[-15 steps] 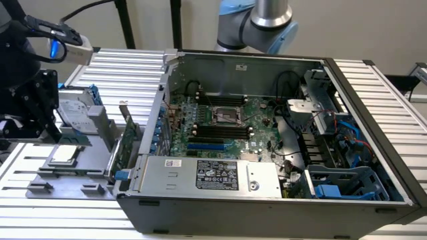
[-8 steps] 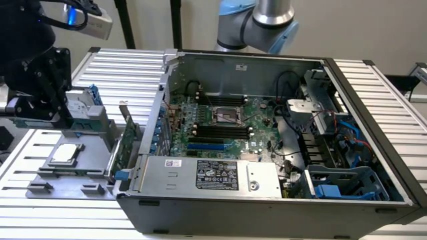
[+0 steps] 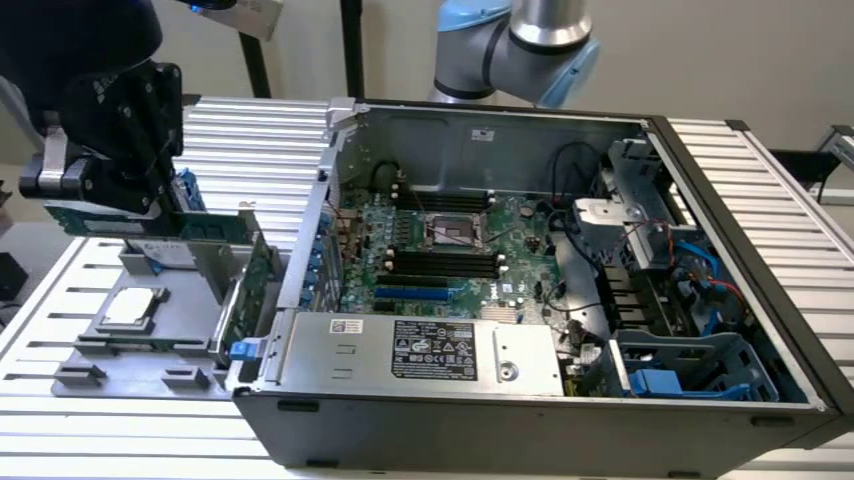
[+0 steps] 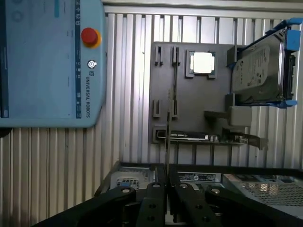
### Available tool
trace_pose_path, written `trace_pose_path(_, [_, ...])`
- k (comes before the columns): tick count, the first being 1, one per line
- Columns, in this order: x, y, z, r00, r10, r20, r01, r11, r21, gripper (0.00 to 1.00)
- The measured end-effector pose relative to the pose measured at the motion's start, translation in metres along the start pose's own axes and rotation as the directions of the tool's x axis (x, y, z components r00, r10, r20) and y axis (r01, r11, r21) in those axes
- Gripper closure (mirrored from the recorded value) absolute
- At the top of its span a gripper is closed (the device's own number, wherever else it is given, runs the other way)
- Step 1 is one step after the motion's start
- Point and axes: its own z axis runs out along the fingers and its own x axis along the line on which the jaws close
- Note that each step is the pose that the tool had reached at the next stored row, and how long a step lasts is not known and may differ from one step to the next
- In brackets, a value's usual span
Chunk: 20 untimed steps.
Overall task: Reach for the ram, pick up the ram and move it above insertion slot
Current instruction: 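Pick up the ram and move it above insertion slot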
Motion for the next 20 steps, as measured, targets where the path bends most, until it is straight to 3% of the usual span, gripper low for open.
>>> trace_pose_path(8, [0.000,-0.0364,-0.0082,1.0000,0.000,-0.0001,0.000,1.0000,-0.0001,0.86])
trace_pose_path(20, [-0.001,-0.0907,-0.0105,1.0000,0.000,0.0000,0.000,1.0000,0.0000,0.86])
